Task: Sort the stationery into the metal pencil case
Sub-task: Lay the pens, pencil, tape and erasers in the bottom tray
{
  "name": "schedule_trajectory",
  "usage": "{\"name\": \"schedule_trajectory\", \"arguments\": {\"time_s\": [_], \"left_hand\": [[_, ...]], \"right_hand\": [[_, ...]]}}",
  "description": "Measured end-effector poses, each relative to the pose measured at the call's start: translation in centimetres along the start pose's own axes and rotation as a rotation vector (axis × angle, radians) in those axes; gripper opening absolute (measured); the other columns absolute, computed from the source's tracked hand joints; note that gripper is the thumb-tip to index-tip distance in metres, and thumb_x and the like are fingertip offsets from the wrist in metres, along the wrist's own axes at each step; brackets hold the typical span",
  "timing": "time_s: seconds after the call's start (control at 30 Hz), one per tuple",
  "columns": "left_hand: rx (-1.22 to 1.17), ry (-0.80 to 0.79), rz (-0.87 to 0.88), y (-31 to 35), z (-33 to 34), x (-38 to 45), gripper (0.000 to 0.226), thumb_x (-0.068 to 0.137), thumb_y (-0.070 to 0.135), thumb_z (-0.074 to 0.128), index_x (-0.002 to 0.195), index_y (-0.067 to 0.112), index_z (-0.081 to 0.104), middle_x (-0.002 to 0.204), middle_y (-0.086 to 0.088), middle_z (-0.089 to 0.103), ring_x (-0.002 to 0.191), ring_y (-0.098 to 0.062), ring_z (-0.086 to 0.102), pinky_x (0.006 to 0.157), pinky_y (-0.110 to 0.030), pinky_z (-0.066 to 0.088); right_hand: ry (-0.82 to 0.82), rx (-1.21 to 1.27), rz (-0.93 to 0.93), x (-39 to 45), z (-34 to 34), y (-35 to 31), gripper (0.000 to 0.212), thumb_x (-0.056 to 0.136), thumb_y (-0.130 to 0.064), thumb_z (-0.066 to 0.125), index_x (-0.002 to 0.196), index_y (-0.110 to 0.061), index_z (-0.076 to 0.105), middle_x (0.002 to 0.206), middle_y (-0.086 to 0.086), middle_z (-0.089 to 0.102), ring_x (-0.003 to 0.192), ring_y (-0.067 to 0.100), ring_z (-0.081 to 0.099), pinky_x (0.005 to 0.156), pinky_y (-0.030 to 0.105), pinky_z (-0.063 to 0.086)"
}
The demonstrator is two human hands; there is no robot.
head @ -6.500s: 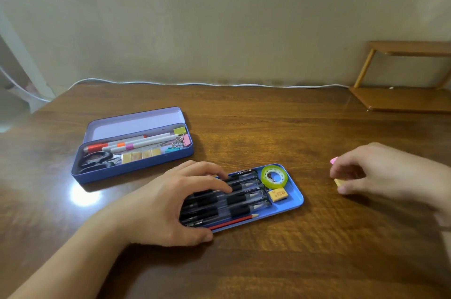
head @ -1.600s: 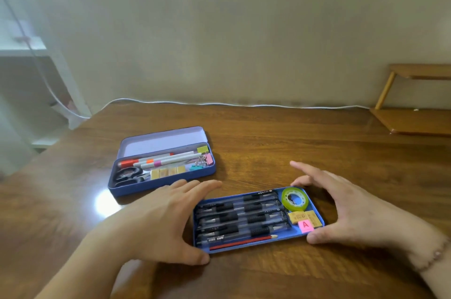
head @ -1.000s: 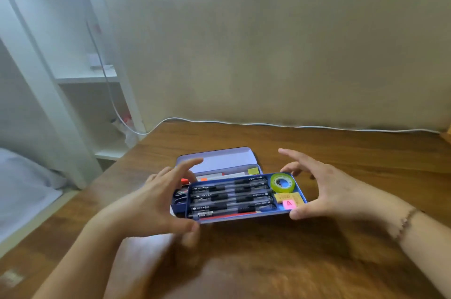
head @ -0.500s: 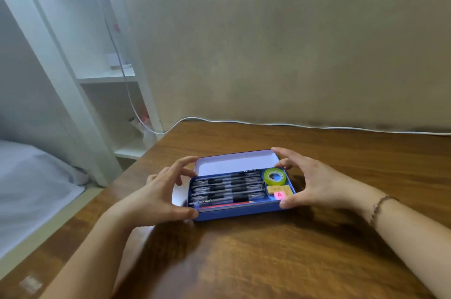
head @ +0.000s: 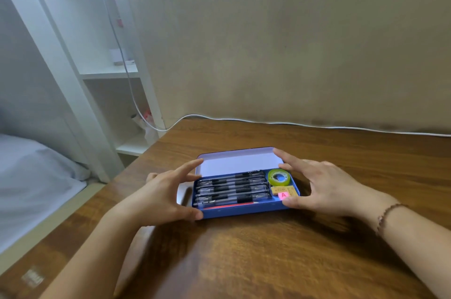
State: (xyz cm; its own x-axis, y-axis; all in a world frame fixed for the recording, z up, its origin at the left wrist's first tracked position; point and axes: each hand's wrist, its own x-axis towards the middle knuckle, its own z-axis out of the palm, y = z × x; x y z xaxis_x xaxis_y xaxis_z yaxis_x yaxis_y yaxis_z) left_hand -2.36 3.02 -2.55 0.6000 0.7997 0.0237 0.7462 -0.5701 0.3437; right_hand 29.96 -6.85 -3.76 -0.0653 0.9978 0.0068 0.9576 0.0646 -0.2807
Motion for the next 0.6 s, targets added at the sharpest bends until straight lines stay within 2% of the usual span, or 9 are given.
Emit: {"name": "schedule_trajectory", "arguments": {"time_s": [0.1,0.17,0.23,0.27,0.37,0.47,0.53,0.6], "left_hand": [[-0.093,-0.119,-0.021,-1.1,0.0,0.2,0.104,0.061,0.069,0.076,0.143,0.060,0.014,0.145,0.027,0.044,0.135,-0.002,0.033,0.116,-0.040,0.025],[-0.254,-0.122,-0.059,-1.2,0.2,0.6,0.096,0.064,0.074,0.071,0.144,0.055,0.021,0.147,0.022,0.040,0.135,-0.001,0.035,0.107,-0.032,0.036],[-0.459,-0.012,-0.155,-0.8,0.8,1.4,0.076,0.081,0.065,0.061,0.146,0.043,0.029,0.148,0.016,0.040,0.132,-0.005,0.039,0.094,-0.026,0.041],[-0.557,0.033,-0.219,-0.6,1.1,1.9,0.069,0.087,0.062,0.053,0.147,0.038,0.031,0.150,0.010,0.040,0.132,-0.008,0.040,0.095,-0.026,0.039],[-0.690,0.062,-0.332,0.3,2.0,3.1,0.078,0.081,0.069,0.036,0.148,0.031,0.030,0.153,0.003,0.040,0.136,-0.014,0.038,0.103,-0.030,0.031],[-0.835,0.116,-0.365,1.0,2.2,3.4,0.078,0.083,0.071,0.031,0.150,0.031,0.025,0.150,0.003,0.041,0.138,-0.018,0.037,0.100,-0.035,0.027],[-0.940,0.199,-0.363,1.5,2.0,3.1,0.074,0.084,0.070,0.030,0.146,0.029,0.030,0.142,0.003,0.048,0.133,-0.022,0.042,0.101,-0.040,0.030],[-1.050,0.286,-0.341,1.4,1.6,2.5,0.073,0.076,0.072,0.032,0.134,0.029,0.043,0.130,0.002,0.057,0.119,-0.023,0.052,0.100,-0.044,0.036]], "right_hand": [[-0.032,0.026,0.014,0.0,0.2,0.3,0.097,0.070,-0.080,0.051,0.140,-0.061,-0.012,0.151,-0.021,0.036,0.135,0.013,0.037,0.111,0.039,0.031],[-0.038,0.152,0.036,0.2,0.3,0.6,0.098,0.065,-0.087,0.045,0.143,-0.058,-0.006,0.153,-0.019,0.033,0.139,0.012,0.032,0.114,0.042,0.029],[0.002,0.342,0.120,0.8,0.3,0.7,0.094,0.067,-0.090,0.036,0.146,-0.053,0.000,0.155,-0.012,0.032,0.141,0.015,0.031,0.115,0.043,0.027],[0.004,0.430,0.170,1.3,0.4,0.5,0.090,0.072,-0.087,0.032,0.148,-0.050,0.001,0.157,-0.008,0.030,0.141,0.018,0.032,0.115,0.043,0.026],[-0.042,0.606,0.264,2.6,0.3,-0.7,0.085,0.080,-0.078,0.029,0.151,-0.042,0.001,0.156,-0.003,0.031,0.143,0.025,0.031,0.117,0.048,0.022],[0.035,0.811,0.260,2.9,0.2,-1.4,0.079,0.085,-0.071,0.033,0.152,-0.037,0.006,0.157,0.001,0.031,0.142,0.026,0.030,0.112,0.037,0.022],[0.128,0.967,0.253,2.5,0.3,-1.1,0.086,0.079,-0.078,0.037,0.151,-0.039,0.011,0.157,0.001,0.031,0.144,0.024,0.026,0.112,0.040,0.020],[0.192,1.069,0.213,1.9,0.3,-0.5,0.092,0.071,-0.086,0.038,0.149,-0.041,0.018,0.151,-0.003,0.041,0.142,0.021,0.028,0.114,0.043,0.016]]}}
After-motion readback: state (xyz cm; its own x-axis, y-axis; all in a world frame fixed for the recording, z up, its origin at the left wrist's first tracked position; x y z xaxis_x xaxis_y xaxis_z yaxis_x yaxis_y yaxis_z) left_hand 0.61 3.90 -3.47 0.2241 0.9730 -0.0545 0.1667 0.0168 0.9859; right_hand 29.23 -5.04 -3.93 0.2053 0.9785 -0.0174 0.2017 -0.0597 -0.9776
